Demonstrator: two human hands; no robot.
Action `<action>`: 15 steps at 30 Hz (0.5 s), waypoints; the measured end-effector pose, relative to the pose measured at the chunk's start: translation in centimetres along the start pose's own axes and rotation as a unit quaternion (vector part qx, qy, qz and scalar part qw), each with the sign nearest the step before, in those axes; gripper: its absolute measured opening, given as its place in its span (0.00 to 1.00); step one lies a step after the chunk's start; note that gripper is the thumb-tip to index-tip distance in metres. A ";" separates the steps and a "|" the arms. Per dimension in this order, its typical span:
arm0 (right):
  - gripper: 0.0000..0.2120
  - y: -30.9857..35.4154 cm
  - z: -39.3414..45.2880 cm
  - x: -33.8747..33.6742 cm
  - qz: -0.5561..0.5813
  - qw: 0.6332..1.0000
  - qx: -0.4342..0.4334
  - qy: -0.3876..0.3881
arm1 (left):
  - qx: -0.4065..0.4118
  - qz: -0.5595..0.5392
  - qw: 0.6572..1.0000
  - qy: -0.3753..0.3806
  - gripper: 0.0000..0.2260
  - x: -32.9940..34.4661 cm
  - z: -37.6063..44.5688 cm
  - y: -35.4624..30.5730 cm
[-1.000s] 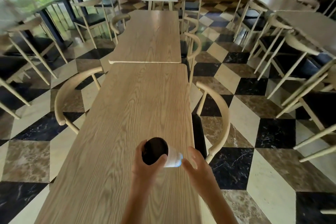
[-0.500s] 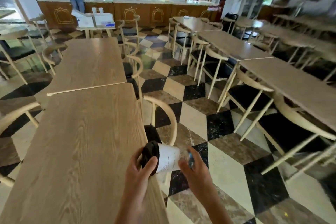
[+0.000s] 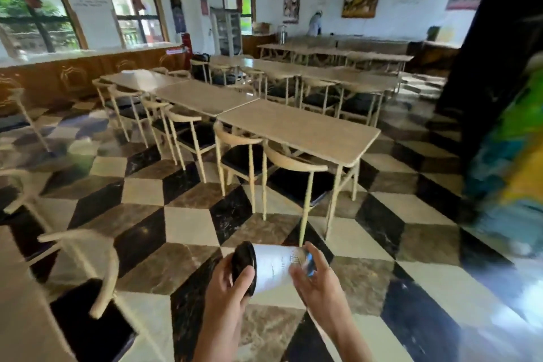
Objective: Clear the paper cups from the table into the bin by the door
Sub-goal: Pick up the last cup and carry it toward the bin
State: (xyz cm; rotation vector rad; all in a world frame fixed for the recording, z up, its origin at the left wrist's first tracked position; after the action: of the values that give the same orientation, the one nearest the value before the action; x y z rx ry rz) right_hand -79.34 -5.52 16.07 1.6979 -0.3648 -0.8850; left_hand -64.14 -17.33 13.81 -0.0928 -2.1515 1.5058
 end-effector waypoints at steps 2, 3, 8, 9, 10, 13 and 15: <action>0.28 -2.9 -0.5 -6.7 0.015 0.999 0.022 -0.046 | -0.010 0.019 0.999 0.042 0.18 6.5 -1.2 3.1; 0.27 -4.2 -0.9 -10.0 0.017 0.997 0.026 -0.070 | -0.016 0.030 0.997 0.066 0.16 9.7 -1.8 4.6; 0.26 -9.7 -4.1 -25.1 0.028 0.976 0.055 -0.209 | -0.057 0.079 0.977 0.189 0.22 24.8 -4.8 11.1; 0.25 -10.7 -4.7 -27.6 0.024 0.970 0.063 -0.234 | -0.061 0.089 0.970 0.218 0.23 27.5 -5.4 12.2; 0.24 -11.6 -5.3 -29.9 0.023 0.963 0.071 -0.258 | -0.064 0.100 0.962 0.244 0.24 30.1 -6.0 13.1; 0.26 -13.8 -6.5 -35.7 0.024 0.945 0.091 -0.312 | -0.071 0.137 0.939 0.308 0.32 36.9 -7.7 15.4; 0.28 -15.3 -7.0 -39.0 0.021 0.936 0.110 -0.335 | -0.075 0.162 0.924 0.338 0.28 41.0 -8.2 17.2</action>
State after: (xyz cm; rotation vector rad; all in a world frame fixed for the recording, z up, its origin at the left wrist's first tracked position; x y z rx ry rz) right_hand -103.50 29.48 16.84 1.5341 -0.9835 -1.4250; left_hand -100.00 10.03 15.49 -0.9220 -1.7169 1.2153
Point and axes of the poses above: each hand's wrist, its own z-axis towards the middle knuckle, its own x-axis out of the palm, y = z × x, the point moved 5 cm from there along z, towards the middle knuckle, and after that the axes turned 4 degrees about -z, right-handed, at the moved point
